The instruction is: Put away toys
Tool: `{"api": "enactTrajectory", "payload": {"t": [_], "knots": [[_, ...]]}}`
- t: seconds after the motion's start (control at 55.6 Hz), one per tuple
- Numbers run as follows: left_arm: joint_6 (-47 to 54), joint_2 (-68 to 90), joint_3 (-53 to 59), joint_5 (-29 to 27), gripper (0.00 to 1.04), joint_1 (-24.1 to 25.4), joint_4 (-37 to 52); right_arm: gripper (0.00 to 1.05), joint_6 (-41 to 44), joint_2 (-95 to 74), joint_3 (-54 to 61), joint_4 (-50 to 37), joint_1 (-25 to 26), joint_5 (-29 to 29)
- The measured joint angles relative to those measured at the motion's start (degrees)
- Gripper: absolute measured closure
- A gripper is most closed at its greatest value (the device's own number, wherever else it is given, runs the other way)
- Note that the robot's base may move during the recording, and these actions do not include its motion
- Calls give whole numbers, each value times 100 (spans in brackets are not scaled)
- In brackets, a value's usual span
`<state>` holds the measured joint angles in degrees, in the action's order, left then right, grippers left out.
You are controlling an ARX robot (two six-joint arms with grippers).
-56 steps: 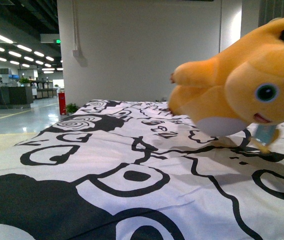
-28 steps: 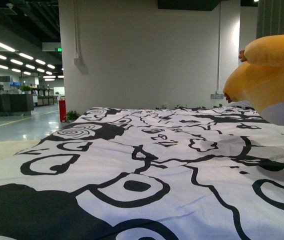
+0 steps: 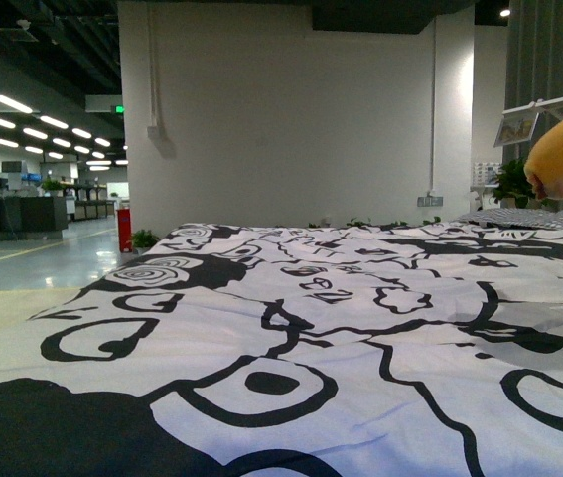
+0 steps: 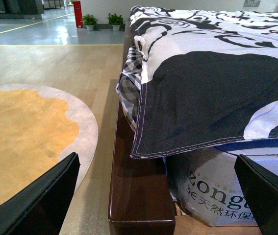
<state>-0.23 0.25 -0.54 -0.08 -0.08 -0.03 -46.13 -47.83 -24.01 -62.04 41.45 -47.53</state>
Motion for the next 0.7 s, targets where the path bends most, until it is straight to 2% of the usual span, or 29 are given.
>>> {"api": "enactTrajectory", "payload": {"t": [0.126, 0.288, 0.396, 0.468, 0.702], "knots": [[0, 0, 0, 0, 6, 0, 0, 100, -289, 350, 413, 52, 238, -162], [0, 0, 0, 0, 6, 0, 0, 100, -74, 938, 938, 636, 42, -116], [0, 0, 0, 0, 6, 0, 0, 100, 85, 949, 925, 861, -20, 15], [0, 0, 0, 0, 6, 0, 0, 100, 319, 988, 804, 1314, -70, 131], [-2, 0, 0, 0, 6, 0, 0, 100, 487, 1001, 800, 1368, -85, 140]]}}
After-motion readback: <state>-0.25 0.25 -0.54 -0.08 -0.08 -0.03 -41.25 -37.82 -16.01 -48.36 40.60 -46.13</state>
